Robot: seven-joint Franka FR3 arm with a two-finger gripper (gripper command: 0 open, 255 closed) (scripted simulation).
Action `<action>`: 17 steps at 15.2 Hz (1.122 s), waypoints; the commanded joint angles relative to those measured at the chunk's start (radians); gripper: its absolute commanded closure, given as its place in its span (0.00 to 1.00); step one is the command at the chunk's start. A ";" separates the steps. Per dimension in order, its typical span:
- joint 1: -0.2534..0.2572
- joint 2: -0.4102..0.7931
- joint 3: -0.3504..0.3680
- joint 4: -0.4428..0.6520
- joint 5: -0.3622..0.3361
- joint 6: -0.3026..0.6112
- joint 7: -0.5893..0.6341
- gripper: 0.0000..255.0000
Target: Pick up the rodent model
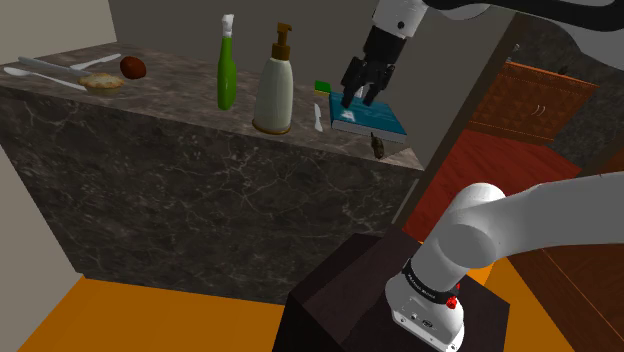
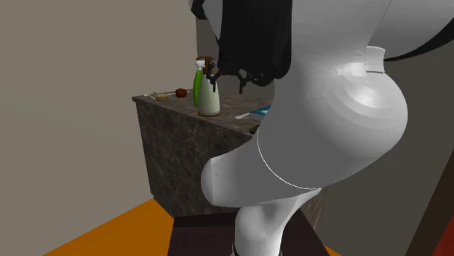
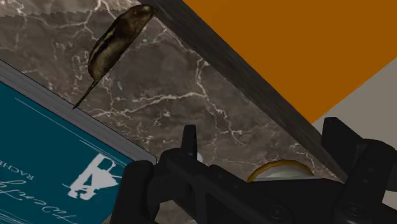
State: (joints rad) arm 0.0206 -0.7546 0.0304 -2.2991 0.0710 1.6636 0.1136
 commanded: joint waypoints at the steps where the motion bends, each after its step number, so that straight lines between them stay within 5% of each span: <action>1: 0.000 0.000 0.000 0.000 0.000 0.000 0.000 0.00; 14: -0.232 -0.080 -0.101 -0.274 -0.146 0.184 0.139 0.00; 17: -0.233 -0.081 -0.103 -0.315 -0.148 0.224 0.140 0.00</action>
State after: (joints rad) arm -0.2101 -0.8364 -0.0718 -2.6033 -0.0752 1.8747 0.2511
